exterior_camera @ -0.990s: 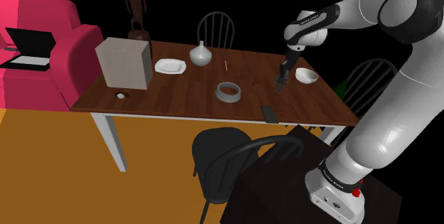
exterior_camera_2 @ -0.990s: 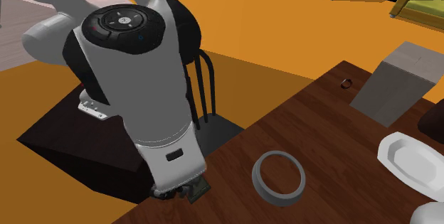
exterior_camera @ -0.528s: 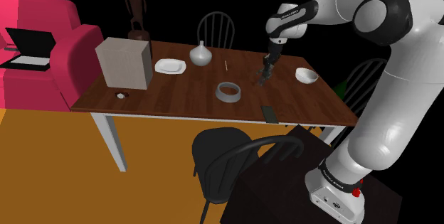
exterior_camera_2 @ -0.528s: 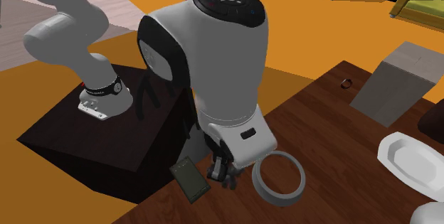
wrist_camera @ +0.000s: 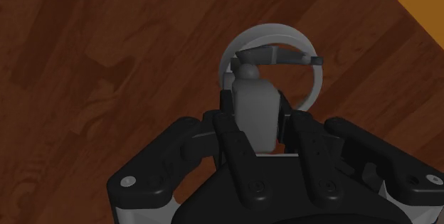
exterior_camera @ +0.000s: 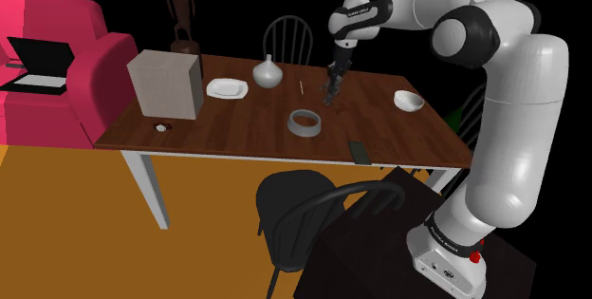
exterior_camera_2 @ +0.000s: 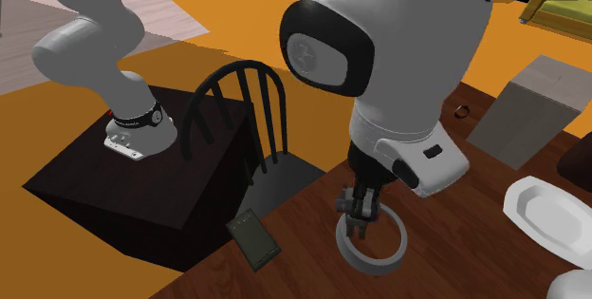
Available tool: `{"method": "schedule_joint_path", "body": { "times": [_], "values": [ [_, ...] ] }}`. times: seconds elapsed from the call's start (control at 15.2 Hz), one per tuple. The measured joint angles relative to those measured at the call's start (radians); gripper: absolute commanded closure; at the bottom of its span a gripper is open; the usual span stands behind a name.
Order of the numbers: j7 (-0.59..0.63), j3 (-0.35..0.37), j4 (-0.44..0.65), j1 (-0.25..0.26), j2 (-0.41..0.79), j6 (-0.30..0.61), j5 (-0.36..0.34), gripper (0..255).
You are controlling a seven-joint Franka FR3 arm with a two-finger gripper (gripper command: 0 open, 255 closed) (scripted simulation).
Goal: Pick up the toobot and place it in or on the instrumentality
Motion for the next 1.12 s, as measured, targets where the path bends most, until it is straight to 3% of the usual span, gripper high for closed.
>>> {"method": "schedule_joint_path", "body": {
  "times": [0.46, 1.12],
  "values": [
    [0.076, 0.040, 0.360, -0.002, 0.213, -0.150, 0.036, 255],
    [0.082, 0.051, 0.320, 0.005, 0.263, -0.062, 0.049, 255]
  ]
}}
